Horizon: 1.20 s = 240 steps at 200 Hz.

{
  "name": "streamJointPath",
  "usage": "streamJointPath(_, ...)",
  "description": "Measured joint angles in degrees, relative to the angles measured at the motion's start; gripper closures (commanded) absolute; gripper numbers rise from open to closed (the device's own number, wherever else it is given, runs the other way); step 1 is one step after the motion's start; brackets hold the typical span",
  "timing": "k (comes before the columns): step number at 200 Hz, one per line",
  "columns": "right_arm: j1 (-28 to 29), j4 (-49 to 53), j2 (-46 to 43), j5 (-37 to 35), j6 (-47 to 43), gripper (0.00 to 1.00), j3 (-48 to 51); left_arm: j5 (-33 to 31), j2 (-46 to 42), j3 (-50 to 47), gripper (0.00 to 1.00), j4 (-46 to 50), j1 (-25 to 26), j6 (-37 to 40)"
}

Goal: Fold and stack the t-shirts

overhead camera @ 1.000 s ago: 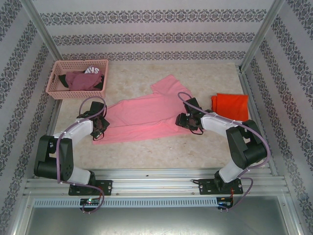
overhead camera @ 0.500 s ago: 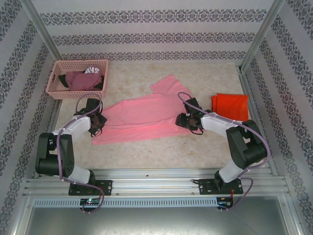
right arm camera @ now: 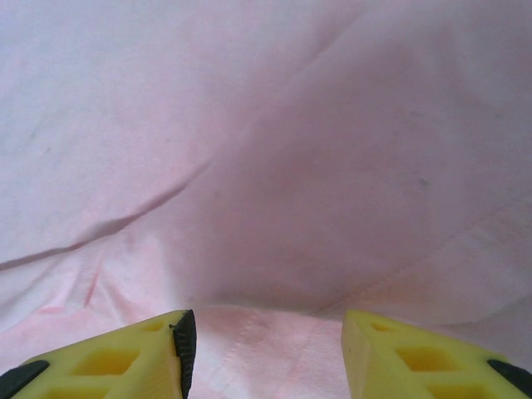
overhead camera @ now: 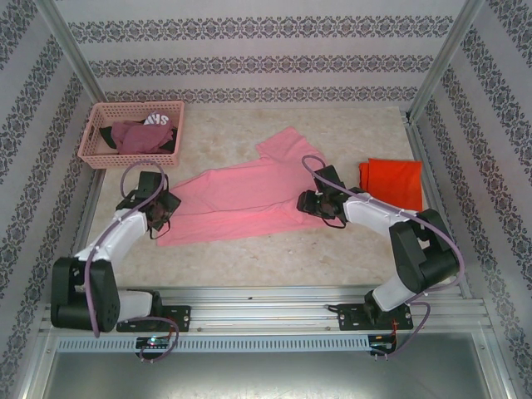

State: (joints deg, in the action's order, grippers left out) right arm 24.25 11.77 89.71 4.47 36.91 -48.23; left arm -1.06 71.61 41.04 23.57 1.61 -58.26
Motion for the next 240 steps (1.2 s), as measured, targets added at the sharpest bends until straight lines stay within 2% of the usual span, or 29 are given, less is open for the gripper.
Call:
streamJointPath(54,3.02,-1.14,1.14,0.81,-0.46,0.50,-1.03,3.58,-1.42,-7.41,0.31,-0.20,2.08,-5.18)
streamJointPath(95,3.28,-0.74,1.03,0.66,-0.94,0.50,-1.20,4.07,3.98,-5.20,0.31,-1.55,1.66,-5.27)
streamJointPath(124,3.28,-0.44,0.09,0.02,-1.11,0.50,-1.03,4.13,6.95,-3.85,0.36,-3.23,1.27,-5.25)
streamJointPath(240,3.23,-0.37,-0.22,-0.55,-1.29,0.50,-0.98,3.82,11.72,-0.68,0.38,-5.20,-0.92,-4.79)
